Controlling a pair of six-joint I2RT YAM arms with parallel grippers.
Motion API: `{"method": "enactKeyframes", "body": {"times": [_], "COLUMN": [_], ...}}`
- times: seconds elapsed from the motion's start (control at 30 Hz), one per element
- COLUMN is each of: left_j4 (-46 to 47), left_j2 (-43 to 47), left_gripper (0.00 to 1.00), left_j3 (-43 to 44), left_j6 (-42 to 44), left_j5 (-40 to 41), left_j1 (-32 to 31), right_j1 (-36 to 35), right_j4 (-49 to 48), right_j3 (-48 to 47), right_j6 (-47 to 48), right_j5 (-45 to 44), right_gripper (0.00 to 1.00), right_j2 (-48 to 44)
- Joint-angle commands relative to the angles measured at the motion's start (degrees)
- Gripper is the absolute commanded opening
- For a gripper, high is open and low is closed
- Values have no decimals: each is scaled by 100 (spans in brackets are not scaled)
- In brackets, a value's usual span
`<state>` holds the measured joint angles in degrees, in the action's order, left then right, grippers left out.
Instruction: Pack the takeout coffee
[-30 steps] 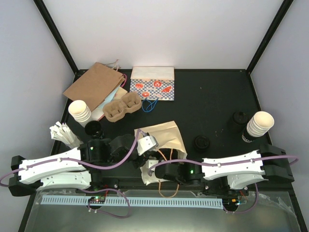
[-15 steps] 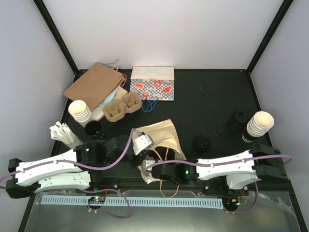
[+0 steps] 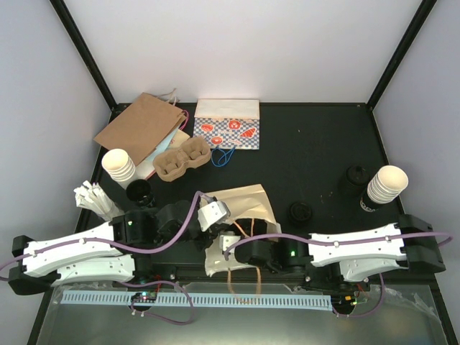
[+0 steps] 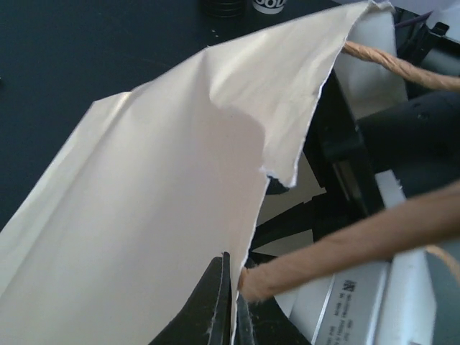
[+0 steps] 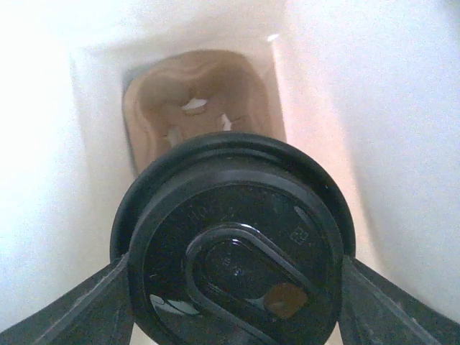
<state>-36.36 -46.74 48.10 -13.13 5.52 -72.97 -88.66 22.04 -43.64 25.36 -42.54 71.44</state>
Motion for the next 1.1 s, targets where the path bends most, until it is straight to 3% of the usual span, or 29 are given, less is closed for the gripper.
{"method": "enactKeyframes", "body": {"times": [0.0,0.57,0.83,1.07], "left_j4": [122,359,301,143], "left_j2": [-184,12,77,-196], "left_gripper": [2,2,1,2], "left_j3": [241,248,245,321], "left_j6": [118,65,154,222], "left_j5": [-430,-576,-768,-915], "left_j1": [-61,-59,-60,-55], "right_j1": [-94,-90,-100,-179], "right_j4": [-168,-1480,-962,-234], "right_j3": [-180,116,-38,-198], "right_j6": [-51,255,196,-69], "right_j5": [139,642,355,207], "right_gripper": [50,50,50,50], "right_j2": [-359,-79,422,277]}}
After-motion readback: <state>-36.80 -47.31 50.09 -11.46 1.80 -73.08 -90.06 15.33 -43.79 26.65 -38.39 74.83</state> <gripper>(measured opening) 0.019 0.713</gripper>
